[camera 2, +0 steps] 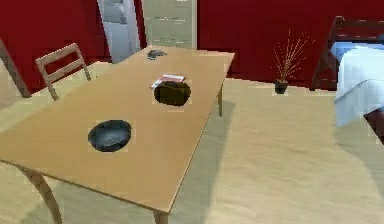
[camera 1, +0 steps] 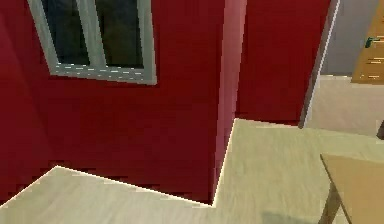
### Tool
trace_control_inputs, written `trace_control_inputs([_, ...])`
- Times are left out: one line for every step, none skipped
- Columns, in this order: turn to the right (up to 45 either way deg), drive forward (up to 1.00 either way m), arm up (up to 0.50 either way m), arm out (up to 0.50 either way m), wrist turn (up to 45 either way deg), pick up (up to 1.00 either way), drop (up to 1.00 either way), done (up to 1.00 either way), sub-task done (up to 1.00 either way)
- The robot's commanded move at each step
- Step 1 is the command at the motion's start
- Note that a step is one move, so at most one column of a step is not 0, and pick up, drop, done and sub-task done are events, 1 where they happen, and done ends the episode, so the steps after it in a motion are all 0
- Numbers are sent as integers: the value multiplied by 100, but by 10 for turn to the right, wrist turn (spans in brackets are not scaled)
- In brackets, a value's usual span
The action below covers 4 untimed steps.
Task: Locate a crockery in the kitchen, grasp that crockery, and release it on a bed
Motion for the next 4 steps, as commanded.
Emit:
trace_control_inputs([0,45,0,0,0,0,0,0,0])
trace_control_inputs([270,0,0,0,0,0,0,0,0])
trace_control_inputs([0,75,0,0,0,0,0,0,0])
trace_control_inputs([300,0,0,0,0,0,0,0,0])
